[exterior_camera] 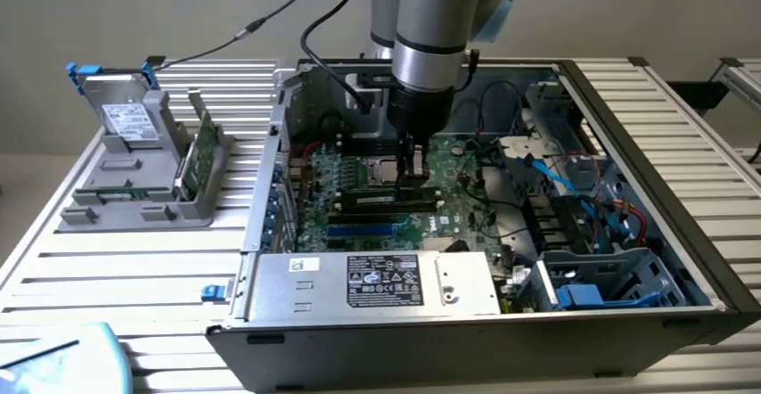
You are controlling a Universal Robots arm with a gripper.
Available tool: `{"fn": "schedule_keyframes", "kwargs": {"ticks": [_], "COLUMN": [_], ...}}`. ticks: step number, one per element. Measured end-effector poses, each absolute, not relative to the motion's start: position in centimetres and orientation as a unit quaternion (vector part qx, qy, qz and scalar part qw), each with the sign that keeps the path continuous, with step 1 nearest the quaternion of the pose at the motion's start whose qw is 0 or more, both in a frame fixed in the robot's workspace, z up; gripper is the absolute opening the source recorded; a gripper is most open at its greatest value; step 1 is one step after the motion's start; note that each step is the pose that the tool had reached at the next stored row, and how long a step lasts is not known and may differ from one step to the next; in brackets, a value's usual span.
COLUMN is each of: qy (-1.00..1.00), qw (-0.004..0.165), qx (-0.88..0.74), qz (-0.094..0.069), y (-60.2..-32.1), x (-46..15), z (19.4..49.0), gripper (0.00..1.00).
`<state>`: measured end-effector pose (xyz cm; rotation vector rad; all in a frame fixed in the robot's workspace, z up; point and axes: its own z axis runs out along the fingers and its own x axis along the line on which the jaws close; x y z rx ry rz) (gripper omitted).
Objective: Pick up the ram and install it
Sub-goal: 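Insert the ram into the slot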
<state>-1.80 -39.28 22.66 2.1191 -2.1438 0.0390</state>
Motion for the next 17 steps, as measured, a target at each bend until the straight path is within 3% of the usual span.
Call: {"fn": "schedule_keyframes", "kwargs": {"ticks": [17], "qy": [-0.710], "qw": [0.064], "qx": [0.702], "qz": [0.013], "y": [-39.29], "x": [-1.79], "z": [22.54], "gripper": [0.14]}}
